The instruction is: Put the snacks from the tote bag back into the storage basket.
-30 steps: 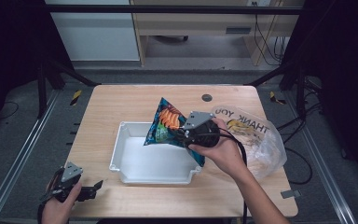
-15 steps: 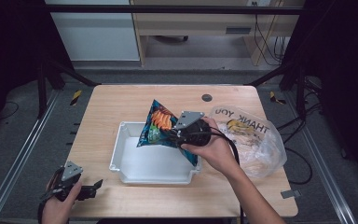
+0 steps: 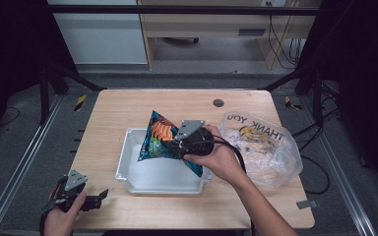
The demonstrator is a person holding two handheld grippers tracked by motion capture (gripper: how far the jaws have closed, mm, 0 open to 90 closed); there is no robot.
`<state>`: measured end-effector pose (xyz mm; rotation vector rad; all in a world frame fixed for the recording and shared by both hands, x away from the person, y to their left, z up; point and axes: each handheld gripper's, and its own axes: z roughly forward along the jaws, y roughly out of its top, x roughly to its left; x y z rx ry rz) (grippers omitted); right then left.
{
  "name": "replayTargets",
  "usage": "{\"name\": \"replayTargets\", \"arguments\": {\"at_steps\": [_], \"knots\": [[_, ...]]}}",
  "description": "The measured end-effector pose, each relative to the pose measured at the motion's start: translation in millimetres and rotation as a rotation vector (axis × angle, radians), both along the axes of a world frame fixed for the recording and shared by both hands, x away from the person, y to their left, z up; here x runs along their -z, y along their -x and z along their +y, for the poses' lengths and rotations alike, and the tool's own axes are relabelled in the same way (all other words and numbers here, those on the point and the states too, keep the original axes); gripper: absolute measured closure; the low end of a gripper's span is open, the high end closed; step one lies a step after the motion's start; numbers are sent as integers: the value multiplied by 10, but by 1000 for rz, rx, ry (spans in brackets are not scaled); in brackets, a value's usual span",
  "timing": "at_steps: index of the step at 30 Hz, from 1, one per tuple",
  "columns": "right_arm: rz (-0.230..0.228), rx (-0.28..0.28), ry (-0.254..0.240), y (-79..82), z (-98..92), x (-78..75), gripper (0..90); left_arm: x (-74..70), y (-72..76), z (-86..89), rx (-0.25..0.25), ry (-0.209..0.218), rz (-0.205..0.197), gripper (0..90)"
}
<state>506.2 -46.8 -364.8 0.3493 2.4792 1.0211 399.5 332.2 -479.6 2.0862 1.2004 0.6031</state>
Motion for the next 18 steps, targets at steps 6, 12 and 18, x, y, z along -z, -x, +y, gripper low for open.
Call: {"name": "replayTargets", "arguments": {"at_steps": [6,12,18], "knots": [[15,-12,16,-18,64,40,427,7,-4,-12,-3,4,0,31],[20,-25,27,-27,124,83,427,-2,-4,-14,0,7,-5,31],[20,-43,42,-16,177,99,427,-15,4,-13,-2,8,-14,32]]}}
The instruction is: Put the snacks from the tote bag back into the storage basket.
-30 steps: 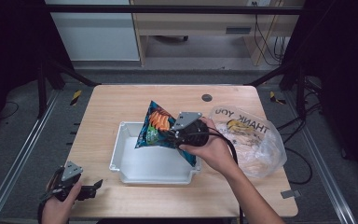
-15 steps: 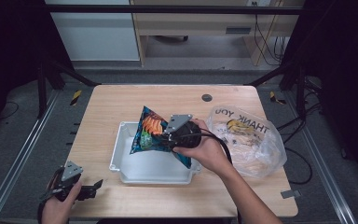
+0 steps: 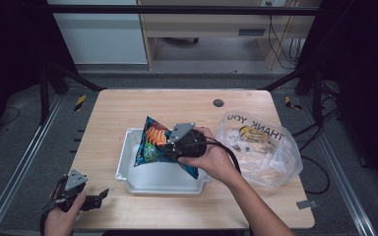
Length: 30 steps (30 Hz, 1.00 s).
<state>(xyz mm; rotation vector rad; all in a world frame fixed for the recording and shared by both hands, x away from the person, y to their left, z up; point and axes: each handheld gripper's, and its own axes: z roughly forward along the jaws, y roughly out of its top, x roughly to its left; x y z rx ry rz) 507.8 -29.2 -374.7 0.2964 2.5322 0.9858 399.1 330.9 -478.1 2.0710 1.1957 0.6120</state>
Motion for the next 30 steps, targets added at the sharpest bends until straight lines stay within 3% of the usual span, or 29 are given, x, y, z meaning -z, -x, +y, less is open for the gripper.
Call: {"name": "replayTargets", "arguments": {"at_steps": [30], "knots": [[17,-58,64,13,232,161,428,4,-3,-9,4,-1,-1,34]]}}
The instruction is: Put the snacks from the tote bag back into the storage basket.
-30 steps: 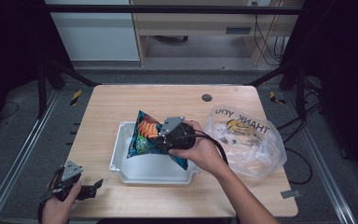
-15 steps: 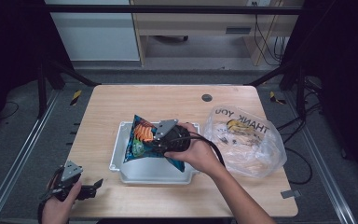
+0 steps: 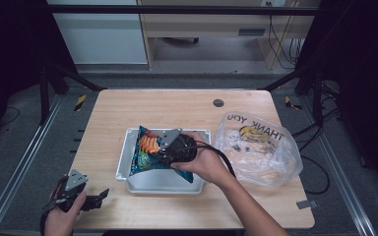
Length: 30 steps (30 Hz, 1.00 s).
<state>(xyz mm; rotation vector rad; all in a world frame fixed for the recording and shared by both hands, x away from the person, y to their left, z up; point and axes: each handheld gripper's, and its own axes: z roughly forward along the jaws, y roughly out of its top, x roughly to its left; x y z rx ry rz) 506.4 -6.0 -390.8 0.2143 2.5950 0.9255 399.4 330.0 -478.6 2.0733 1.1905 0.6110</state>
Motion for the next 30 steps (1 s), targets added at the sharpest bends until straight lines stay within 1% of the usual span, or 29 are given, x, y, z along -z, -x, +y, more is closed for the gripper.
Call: {"name": "replayTargets", "arguments": {"at_steps": [1,6,9,13,16,22,30], "knots": [[0,-3,10,-1,0,1,427,1,0,-1,-1,0,-1,34],[7,3,10,2,-5,18,428,0,2,-1,0,0,1,34],[12,0,20,4,-11,31,428,0,2,1,-2,2,2,34],[6,7,28,0,-17,48,427,2,2,1,-1,3,0,34],[9,5,36,-6,-20,62,428,0,2,3,-1,3,2,34],[20,-3,53,-12,-7,115,427,0,1,6,0,1,3,34],[28,7,72,-22,-26,180,427,-6,1,2,4,-4,0,34]]}}
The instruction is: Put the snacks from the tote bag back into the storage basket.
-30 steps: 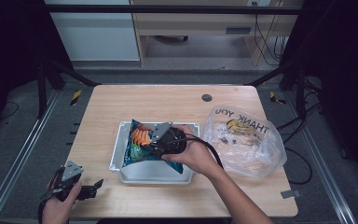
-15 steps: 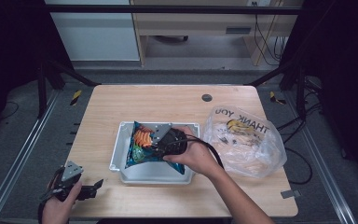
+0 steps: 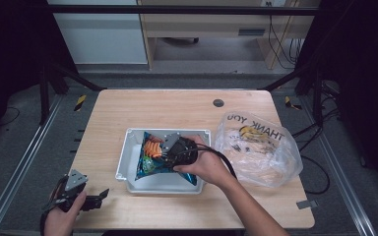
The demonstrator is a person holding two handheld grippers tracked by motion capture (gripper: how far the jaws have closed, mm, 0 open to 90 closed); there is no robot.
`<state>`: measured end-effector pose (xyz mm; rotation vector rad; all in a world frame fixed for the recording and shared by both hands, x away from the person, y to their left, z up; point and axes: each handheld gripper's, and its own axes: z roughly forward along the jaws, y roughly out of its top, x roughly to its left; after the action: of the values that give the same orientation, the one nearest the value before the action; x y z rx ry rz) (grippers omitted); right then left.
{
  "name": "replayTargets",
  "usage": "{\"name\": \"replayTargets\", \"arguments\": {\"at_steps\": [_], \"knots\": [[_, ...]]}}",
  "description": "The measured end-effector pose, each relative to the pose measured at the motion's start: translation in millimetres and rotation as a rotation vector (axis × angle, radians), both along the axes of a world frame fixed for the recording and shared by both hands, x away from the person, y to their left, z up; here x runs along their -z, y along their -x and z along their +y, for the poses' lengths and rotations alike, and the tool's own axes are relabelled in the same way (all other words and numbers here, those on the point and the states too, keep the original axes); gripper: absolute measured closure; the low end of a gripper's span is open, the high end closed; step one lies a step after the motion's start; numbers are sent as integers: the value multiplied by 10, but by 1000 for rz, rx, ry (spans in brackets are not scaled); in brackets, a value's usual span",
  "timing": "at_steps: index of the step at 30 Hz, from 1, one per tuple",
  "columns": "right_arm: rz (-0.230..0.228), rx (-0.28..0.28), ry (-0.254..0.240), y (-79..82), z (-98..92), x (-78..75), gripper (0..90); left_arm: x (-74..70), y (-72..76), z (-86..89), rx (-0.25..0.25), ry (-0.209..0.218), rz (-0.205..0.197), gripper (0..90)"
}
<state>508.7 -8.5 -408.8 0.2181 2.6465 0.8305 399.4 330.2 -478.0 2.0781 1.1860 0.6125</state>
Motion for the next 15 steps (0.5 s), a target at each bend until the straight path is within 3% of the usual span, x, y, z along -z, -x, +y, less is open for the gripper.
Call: {"name": "replayTargets", "arguments": {"at_steps": [15], "knots": [[22,7,26,-80,-17,138,426,-6,-2,-4,4,-7,1,33]]}}
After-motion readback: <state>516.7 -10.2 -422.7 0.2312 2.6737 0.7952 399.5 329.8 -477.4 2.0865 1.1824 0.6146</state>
